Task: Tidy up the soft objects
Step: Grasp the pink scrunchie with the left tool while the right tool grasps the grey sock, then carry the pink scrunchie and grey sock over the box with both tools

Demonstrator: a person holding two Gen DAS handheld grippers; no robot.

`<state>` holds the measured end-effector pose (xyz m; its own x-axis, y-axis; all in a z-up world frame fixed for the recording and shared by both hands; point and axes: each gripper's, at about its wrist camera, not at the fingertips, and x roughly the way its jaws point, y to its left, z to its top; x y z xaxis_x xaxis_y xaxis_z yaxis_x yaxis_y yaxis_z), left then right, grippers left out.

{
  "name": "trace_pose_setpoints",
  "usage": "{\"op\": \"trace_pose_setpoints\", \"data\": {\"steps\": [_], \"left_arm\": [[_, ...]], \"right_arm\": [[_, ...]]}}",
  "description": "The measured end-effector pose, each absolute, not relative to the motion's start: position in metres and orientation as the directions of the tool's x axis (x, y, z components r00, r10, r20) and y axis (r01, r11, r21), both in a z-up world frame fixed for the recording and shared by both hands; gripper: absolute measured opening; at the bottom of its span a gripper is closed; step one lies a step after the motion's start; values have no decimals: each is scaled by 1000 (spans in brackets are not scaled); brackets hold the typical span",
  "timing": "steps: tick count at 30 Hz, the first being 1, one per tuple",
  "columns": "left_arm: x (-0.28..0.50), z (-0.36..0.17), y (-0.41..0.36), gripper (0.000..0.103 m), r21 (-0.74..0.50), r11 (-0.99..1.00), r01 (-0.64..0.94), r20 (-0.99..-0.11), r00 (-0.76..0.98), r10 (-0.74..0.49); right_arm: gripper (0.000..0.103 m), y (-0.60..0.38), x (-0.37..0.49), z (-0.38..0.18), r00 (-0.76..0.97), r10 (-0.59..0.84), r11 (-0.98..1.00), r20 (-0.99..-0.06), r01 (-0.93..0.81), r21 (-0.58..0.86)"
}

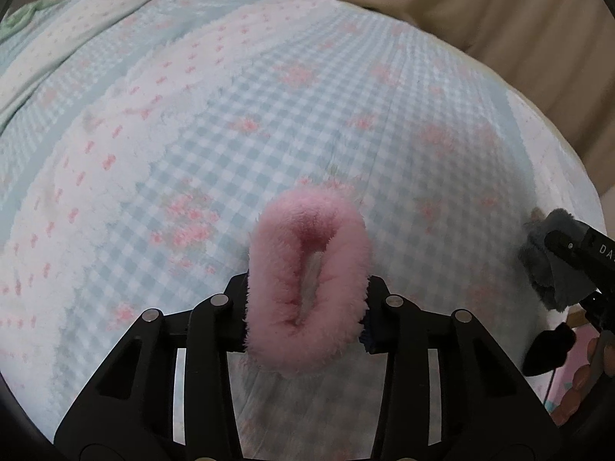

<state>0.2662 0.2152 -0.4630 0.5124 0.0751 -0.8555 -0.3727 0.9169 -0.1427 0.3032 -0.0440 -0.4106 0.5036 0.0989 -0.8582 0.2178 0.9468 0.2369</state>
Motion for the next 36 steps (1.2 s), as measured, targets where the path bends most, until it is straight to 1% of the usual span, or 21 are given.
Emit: {"op": "trace_pose_setpoints", "data": {"steps": [7, 14, 20, 23, 26, 29, 33, 36], "left_arm": [[258, -402, 210, 36, -163, 926, -339, -823, 565, 62], [236, -311, 191, 36, -171, 946, -275, -773, 633, 44], [204, -235, 159, 36, -161, 963, -217, -747, 664, 25], [187, -199, 136, 36, -169, 969, -179, -738, 675, -4], [171, -174, 111, 36, -194, 972, -136, -731, 681, -51], [162, -159, 80, 36, -188, 980, -71, -742, 664, -94], [153, -144, 30, 36, -168, 986, -1, -737, 665, -125], [153, -140, -3, 36, -181, 983, 25, -732, 664, -152]], "right_arm": [[48, -37, 280, -359, 544, 109, 959, -832, 163, 232], [48, -37, 240, -272, 598, 118, 977, -793, 75, 201], [48, -48, 198, -194, 637, 140, 987, -758, -27, 159], [48, -60, 175, -160, 653, 147, 988, -743, -67, 137], [48, -79, 152, -130, 664, 158, 987, -731, -91, 130], [48, -105, 132, -107, 678, 154, 988, -719, -99, 118], [48, -147, 113, -93, 682, 138, 990, -718, -89, 106], [48, -177, 104, -90, 687, 115, 993, -717, -63, 98]]}}
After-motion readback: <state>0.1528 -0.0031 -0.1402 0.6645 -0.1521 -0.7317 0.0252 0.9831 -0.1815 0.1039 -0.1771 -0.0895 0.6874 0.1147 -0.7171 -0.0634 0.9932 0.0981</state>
